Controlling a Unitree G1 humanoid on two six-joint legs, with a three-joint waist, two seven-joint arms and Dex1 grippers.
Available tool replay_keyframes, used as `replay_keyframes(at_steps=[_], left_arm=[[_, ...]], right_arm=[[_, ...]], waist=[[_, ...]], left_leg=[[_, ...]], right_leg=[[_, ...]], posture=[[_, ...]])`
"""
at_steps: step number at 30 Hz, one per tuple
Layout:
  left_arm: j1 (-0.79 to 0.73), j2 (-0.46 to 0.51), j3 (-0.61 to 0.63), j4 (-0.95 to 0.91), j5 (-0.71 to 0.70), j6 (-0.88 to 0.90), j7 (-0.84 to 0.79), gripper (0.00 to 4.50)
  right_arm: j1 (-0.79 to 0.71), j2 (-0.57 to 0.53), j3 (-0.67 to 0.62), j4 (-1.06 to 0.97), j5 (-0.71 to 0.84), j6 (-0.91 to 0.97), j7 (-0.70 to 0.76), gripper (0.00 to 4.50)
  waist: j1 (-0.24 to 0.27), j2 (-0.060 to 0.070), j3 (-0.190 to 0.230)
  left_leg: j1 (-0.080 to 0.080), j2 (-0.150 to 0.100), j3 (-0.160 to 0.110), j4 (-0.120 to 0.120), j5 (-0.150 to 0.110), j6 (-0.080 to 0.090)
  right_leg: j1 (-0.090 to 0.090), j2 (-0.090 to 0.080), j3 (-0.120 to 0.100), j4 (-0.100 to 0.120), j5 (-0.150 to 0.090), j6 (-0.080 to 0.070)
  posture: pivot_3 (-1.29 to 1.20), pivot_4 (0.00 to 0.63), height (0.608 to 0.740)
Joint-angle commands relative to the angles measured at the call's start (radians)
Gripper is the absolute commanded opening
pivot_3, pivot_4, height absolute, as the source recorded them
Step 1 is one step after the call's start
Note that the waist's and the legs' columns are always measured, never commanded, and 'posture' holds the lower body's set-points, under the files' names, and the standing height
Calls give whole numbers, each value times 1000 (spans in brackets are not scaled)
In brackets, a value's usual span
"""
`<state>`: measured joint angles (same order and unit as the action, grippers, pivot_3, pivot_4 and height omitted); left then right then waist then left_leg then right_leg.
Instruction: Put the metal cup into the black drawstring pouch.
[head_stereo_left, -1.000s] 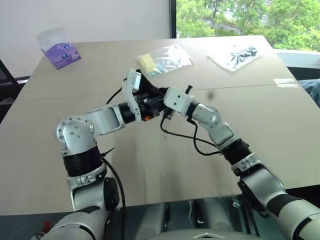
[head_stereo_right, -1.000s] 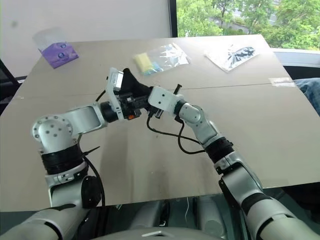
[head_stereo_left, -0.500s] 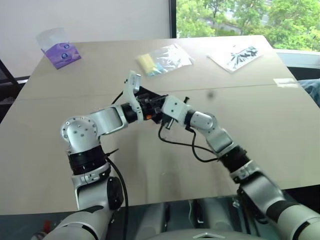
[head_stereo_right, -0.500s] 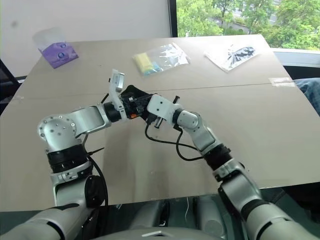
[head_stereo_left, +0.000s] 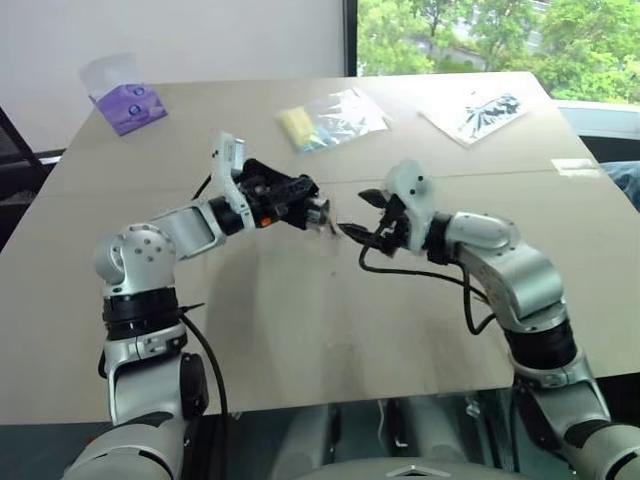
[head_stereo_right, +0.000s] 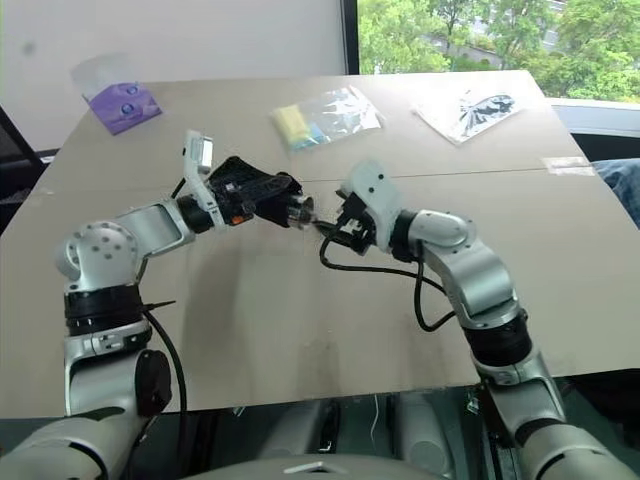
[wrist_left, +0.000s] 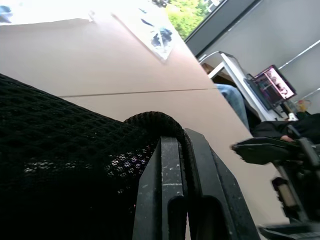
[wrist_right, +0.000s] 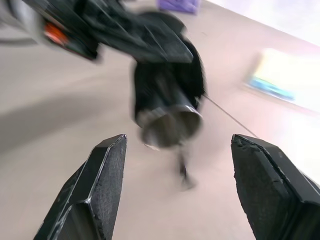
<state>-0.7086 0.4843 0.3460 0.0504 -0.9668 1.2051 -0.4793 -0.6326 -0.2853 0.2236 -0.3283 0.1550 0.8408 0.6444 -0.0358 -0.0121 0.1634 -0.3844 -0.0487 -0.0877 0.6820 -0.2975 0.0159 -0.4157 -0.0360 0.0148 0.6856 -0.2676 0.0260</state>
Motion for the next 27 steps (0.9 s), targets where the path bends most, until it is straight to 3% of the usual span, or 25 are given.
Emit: replay_keyframes(at_steps=[1,9,21,24,27], left_arm=[[-41,-13,44,-18,-59,13,12,0],[-51,-14,43,-47,-94,42,45,0],[-27,-8,34,-117,-131,80,69,0],[-22,-7,33,-127,-138,85,73,0],[-19,-3,34,-129,-143,85,76,0]], right_arm=[[-6,11,-3,-11,6,4,-36,3352],[14,45,12,13,-25,-82,-126,3352],[-67,79,58,154,-68,-219,-131,3352],[-86,84,59,185,-80,-249,-131,2659],[-92,82,58,186,-79,-259,-121,1144]], waist=[[0,0,0],[-2,0,0],[-5,0,0],[-4,0,0],[-4,0,0]], left_leg=[[0,0,0,0,0,0],[-1,0,0,0,0,0],[-1,0,0,-1,0,0],[-1,0,0,-1,0,0],[-1,0,0,-1,0,0]], right_leg=[[0,0,0,0,0,0],[-1,0,0,0,0,0],[-1,0,0,0,0,0],[-1,0,0,0,0,0],[-1,0,0,0,0,0]], posture=[[0,150,740],[0,150,740],[0,150,740],[0,150,740],[0,150,740]])
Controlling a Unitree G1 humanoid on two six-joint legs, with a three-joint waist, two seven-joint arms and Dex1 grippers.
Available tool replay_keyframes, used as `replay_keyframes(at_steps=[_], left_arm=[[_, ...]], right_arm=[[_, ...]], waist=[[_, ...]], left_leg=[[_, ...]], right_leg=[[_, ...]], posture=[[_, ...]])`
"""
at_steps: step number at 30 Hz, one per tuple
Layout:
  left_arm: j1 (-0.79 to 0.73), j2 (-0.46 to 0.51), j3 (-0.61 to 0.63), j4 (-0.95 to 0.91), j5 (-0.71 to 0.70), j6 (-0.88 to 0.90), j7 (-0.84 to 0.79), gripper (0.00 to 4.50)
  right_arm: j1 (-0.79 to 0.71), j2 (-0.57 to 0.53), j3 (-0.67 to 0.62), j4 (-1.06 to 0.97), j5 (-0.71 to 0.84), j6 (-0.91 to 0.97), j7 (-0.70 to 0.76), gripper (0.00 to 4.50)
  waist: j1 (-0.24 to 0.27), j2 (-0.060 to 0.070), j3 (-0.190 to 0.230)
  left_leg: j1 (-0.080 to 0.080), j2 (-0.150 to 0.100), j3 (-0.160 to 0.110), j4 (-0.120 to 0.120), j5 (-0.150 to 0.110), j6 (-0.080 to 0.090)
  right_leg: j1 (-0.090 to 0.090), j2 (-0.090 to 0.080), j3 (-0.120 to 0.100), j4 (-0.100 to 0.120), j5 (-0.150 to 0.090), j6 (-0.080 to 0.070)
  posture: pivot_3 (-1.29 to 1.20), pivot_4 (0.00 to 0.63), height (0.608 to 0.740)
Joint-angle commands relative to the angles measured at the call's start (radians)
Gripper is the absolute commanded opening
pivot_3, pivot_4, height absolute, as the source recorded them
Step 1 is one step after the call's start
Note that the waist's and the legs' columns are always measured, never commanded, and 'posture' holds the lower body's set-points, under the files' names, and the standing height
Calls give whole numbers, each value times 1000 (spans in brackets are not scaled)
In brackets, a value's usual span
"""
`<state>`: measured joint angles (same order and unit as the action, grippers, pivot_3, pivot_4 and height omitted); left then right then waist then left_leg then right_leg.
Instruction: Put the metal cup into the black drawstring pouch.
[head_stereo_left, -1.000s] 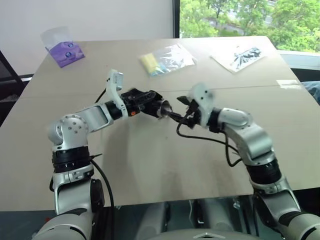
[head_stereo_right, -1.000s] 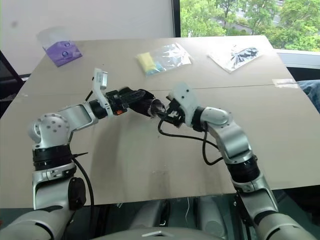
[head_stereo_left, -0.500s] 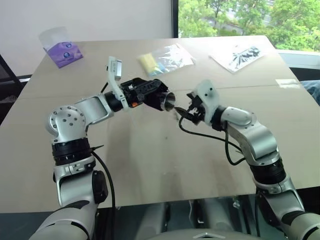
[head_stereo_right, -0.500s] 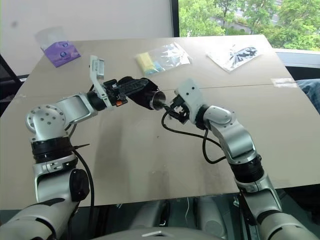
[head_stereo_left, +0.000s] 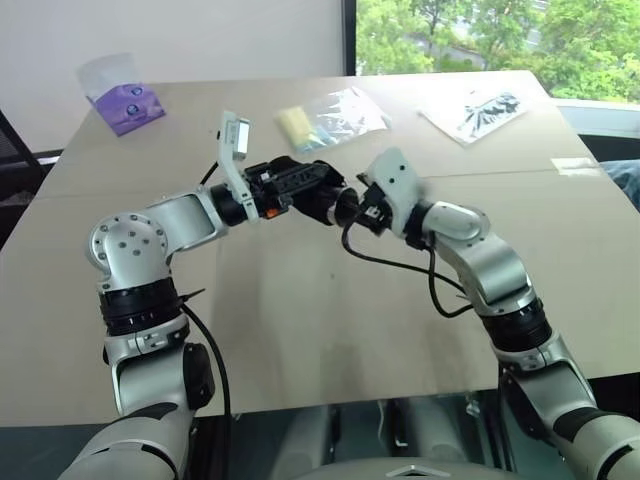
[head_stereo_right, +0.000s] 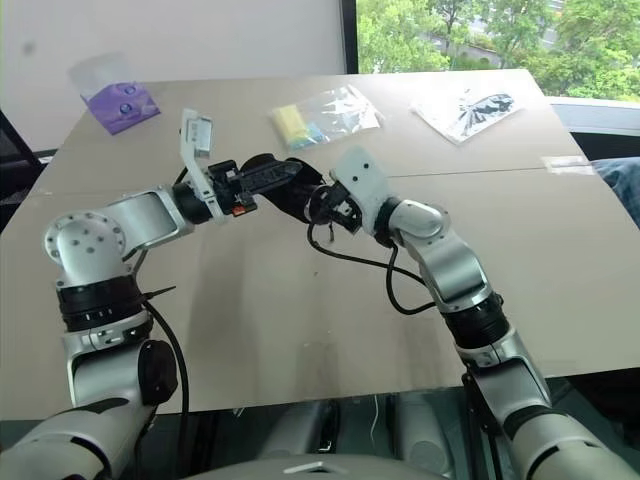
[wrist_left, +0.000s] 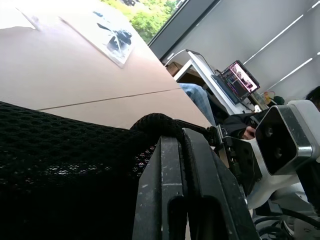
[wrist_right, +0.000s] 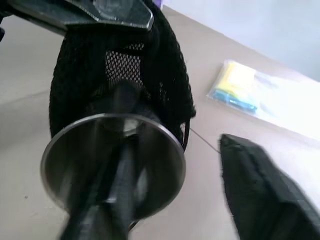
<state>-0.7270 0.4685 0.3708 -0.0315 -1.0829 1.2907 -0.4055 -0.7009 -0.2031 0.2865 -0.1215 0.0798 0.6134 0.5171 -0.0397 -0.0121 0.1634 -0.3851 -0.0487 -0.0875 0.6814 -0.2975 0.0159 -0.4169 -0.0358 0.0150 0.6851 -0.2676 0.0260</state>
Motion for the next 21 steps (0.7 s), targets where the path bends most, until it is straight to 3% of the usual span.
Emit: replay_keyframes(at_steps=[1,2,3,15,21], left_arm=[[0,14,10,-45,-27,-1,3,0],[0,16,12,-43,-27,-2,4,0],[1,18,11,-42,-25,-4,4,0],[-6,15,-43,-68,-10,-27,-23,0],[39,3,-96,-137,-16,-65,-77,0]], right_arm=[[-24,-2,-4,-26,-3,-31,11,742],[-23,-5,-2,-32,-2,-29,15,188],[-22,-11,2,-41,-2,-27,22,17],[-35,-25,27,-118,13,31,47,17],[-49,22,87,-55,1,-110,97,17]], waist=[[0,0,0],[0,0,0],[0,0,0],[1,0,0],[-2,0,0]], left_leg=[[0,0,0,0,0,0],[0,0,0,0,0,0],[0,0,0,0,0,0],[0,0,0,0,0,0],[0,0,0,-1,0,0]], right_leg=[[0,0,0,0,0,0],[0,0,0,0,0,0],[0,0,0,0,0,0],[0,0,0,0,0,0],[0,0,0,-1,0,0]], posture=[[0,150,740],[0,150,740],[0,150,740],[0,150,740],[0,150,740]])
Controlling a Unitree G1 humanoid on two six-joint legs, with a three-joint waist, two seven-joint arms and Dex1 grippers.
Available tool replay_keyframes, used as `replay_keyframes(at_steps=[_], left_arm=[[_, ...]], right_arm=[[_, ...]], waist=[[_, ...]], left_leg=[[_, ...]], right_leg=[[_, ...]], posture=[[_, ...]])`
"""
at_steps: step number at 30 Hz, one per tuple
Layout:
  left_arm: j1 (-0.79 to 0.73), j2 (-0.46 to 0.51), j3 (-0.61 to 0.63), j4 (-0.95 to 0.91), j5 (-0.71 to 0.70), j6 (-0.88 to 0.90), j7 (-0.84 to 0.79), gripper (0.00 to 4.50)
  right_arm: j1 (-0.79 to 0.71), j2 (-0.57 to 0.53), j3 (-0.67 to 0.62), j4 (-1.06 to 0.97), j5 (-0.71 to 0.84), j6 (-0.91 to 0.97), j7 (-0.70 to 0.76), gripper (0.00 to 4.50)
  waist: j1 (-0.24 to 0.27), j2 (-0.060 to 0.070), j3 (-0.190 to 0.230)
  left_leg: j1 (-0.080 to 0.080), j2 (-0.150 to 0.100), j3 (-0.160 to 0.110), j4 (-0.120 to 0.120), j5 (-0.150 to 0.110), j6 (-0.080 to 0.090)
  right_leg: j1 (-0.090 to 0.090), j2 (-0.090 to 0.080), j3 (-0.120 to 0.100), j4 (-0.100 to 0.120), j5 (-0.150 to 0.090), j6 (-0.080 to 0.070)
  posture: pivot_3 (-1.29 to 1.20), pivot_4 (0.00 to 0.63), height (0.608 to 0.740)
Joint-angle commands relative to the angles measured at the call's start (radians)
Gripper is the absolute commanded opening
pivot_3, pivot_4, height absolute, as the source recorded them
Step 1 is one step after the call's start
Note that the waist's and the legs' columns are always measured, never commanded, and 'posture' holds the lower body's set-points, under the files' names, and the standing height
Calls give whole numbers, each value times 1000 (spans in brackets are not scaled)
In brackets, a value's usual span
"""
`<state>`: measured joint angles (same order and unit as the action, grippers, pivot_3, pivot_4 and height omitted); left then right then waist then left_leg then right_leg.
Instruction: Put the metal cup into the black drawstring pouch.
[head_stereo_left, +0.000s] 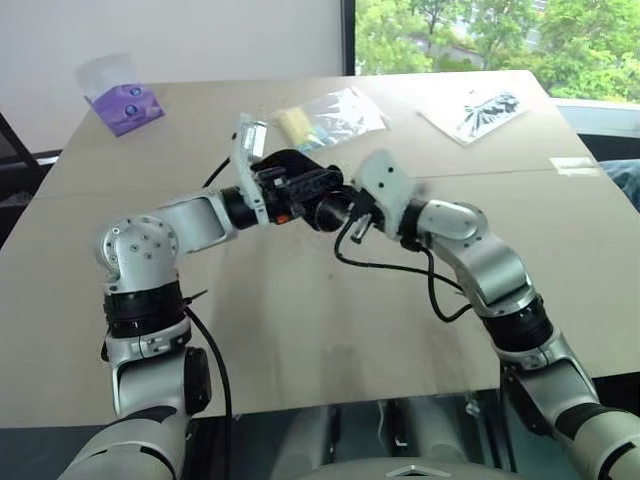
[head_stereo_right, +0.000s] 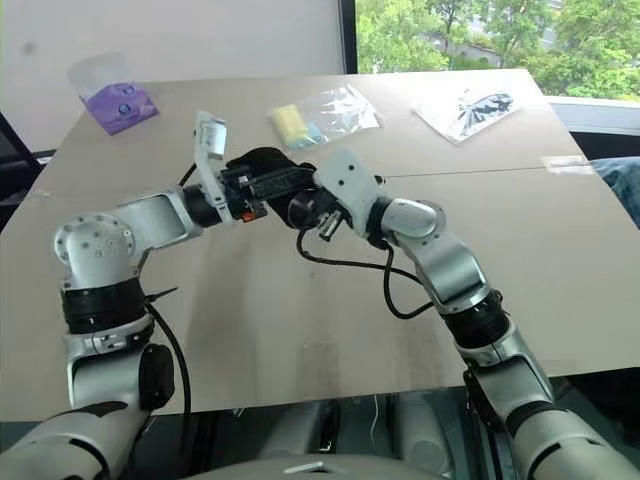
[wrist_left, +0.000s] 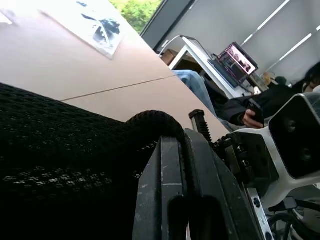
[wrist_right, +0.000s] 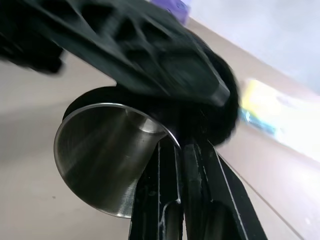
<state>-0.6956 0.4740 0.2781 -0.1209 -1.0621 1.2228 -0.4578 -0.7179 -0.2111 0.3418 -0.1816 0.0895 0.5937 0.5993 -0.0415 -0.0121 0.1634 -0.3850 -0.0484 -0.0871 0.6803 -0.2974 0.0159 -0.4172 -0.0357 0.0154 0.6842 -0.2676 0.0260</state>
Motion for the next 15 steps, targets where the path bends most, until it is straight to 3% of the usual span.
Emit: replay_keyframes(at_steps=[1,7,11,15], left_arm=[[10,3,-5,-53,-53,21,-25,0],[31,22,4,-67,-72,38,-24,0],[65,28,25,-97,-121,72,-9,0],[121,21,41,-133,-165,84,31,0]], right_arm=[[-37,40,39,33,-27,-119,2,17],[-35,106,1,172,-48,-241,-53,17],[-27,266,-187,292,152,-190,-80,17],[-50,359,-341,402,313,-145,-86,17]], waist=[[0,0,0],[1,0,0],[-1,0,0],[1,0,0]], left_leg=[[0,0,0,0,0,0],[0,0,0,0,0,0],[0,0,0,-1,0,0],[0,1,-1,-1,0,0]], right_leg=[[0,0,0,0,0,0],[0,0,0,-1,0,0],[0,0,0,-1,0,0],[1,0,-1,-2,0,0]], posture=[[0,150,740],[0,150,740],[0,150,740],[0,150,740]])
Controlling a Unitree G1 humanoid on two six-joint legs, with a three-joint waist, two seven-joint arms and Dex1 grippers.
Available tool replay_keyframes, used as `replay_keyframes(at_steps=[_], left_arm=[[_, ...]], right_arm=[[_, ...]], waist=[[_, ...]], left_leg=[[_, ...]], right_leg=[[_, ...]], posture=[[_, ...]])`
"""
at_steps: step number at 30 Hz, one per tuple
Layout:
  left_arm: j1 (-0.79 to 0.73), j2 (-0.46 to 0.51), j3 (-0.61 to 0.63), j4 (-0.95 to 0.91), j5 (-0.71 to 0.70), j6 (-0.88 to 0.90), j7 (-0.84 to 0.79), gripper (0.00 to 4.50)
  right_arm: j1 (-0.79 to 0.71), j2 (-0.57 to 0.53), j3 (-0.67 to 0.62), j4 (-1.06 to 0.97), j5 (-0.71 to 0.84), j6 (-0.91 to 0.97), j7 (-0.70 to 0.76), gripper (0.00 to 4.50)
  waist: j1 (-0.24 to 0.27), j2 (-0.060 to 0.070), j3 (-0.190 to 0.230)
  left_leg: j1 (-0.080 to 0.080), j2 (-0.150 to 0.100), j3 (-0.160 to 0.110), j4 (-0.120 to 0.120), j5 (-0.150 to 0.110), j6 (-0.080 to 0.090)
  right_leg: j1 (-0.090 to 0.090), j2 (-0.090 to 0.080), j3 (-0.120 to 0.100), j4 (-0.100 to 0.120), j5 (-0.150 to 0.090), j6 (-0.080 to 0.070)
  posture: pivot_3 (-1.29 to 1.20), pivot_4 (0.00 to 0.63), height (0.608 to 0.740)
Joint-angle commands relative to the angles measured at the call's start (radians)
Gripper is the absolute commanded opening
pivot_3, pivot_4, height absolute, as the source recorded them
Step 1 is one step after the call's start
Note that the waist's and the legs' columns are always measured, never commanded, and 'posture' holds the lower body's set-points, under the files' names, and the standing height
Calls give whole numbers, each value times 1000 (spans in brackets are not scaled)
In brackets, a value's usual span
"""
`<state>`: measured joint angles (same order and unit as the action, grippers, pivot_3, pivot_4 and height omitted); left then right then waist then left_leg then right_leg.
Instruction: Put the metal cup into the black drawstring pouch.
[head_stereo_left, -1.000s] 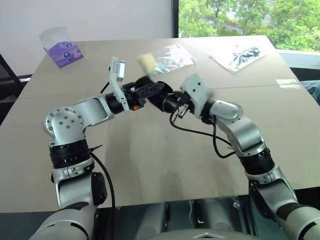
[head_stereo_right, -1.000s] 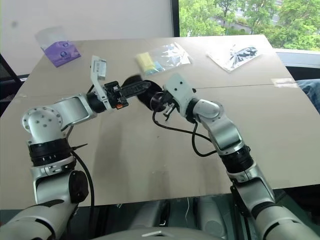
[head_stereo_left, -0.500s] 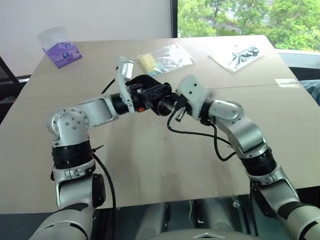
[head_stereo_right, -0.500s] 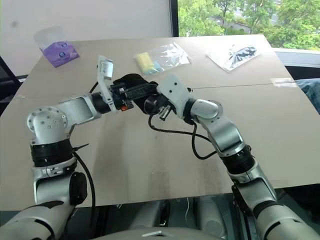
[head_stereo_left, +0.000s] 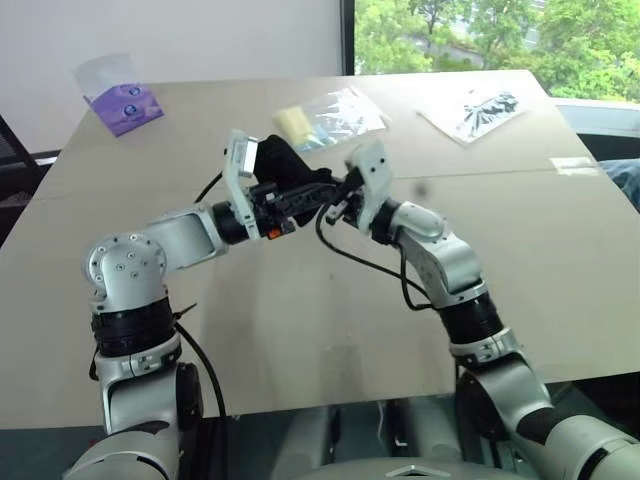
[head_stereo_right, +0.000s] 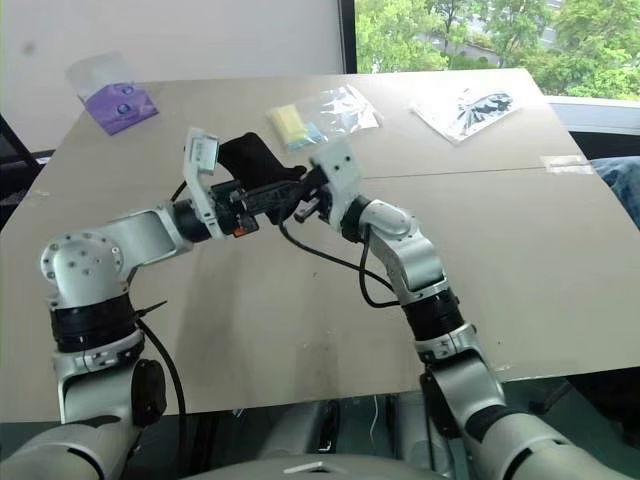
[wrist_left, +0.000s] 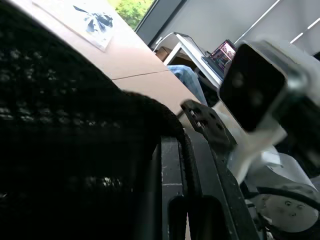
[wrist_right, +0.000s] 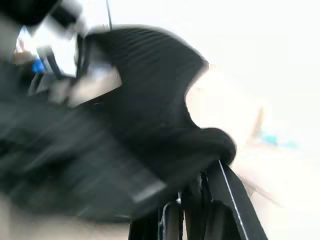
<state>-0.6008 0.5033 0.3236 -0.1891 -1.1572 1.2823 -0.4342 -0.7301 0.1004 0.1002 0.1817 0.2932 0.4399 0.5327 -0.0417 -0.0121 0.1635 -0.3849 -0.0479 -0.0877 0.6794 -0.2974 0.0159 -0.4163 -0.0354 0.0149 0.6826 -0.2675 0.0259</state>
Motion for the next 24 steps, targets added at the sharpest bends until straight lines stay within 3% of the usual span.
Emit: replay_keyframes(at_steps=[1,3,6,8,11,14,17,20,21,22,23,24], left_arm=[[36,-12,-6,-73,-73,19,17,0],[34,-26,-11,-75,-79,4,40,0],[-8,-80,-22,-50,-83,-25,83,0],[-42,-136,-19,-26,-87,-49,126,0],[-72,-208,24,17,-115,-82,217,0],[-59,-202,54,40,-102,-88,239,0],[-39,-145,94,113,-65,-101,214,0],[-39,-86,89,167,-19,-124,155,0],[-41,-68,83,183,-4,-133,135,0],[-46,-52,76,198,12,-145,114,0],[-52,-42,71,211,24,-155,99,0],[-61,-34,67,224,35,-165,85,0]], right_arm=[[-42,46,-90,56,92,-20,-13,17],[-47,18,3,76,-17,-112,-2,17],[-67,-80,264,132,-334,-355,-22,17],[-84,-115,365,203,-479,-484,-76,17],[-61,-96,356,248,-470,-531,-68,17],[-17,-80,282,186,-375,-442,-22,17],[52,-134,231,25,-291,-286,62,895],[90,-182,195,-127,-245,-128,84,2110],[101,-201,184,-189,-220,-71,99,2763],[111,-225,169,-255,-189,-16,118,3035],[115,-244,157,-305,-162,27,131,3035],[116,-257,132,-347,-130,66,135,3421]], waist=[[2,0,0],[2,0,0],[1,1,0],[1,0,0],[-3,0,0],[-3,0,0],[0,0,0],[2,0,0],[2,0,0],[4,0,0],[5,0,0],[5,0,0]], left_leg=[[0,0,0,0,0,0],[0,0,0,0,0,0],[0,-1,0,0,0,0],[0,-1,0,0,0,0],[1,0,1,0,0,0],[0,0,1,0,0,0],[0,0,0,0,0,0],[0,0,-1,0,0,0],[0,0,-1,0,0,0],[0,0,-1,0,0,0],[0,0,-1,0,0,0],[0,0,-1,0,0,0]], right_leg=[[0,0,0,0,0,0],[0,0,0,0,0,0],[0,0,0,0,0,0],[0,0,0,0,0,0],[0,0,0,0,0,0],[0,0,0,-1,0,0],[0,0,0,-2,0,0],[1,0,-1,-2,0,0],[1,0,-1,-2,0,0],[1,0,-1,-2,0,0],[1,0,-1,-2,0,0],[1,0,-1,-2,0,0]], posture=[[0,150,740],[0,150,740],[0,150,740],[0,150,740],[0,150,740],[0,150,740],[0,150,740],[0,150,740],[0,150,740],[0,150,740],[0,150,740],[0,150,740]])
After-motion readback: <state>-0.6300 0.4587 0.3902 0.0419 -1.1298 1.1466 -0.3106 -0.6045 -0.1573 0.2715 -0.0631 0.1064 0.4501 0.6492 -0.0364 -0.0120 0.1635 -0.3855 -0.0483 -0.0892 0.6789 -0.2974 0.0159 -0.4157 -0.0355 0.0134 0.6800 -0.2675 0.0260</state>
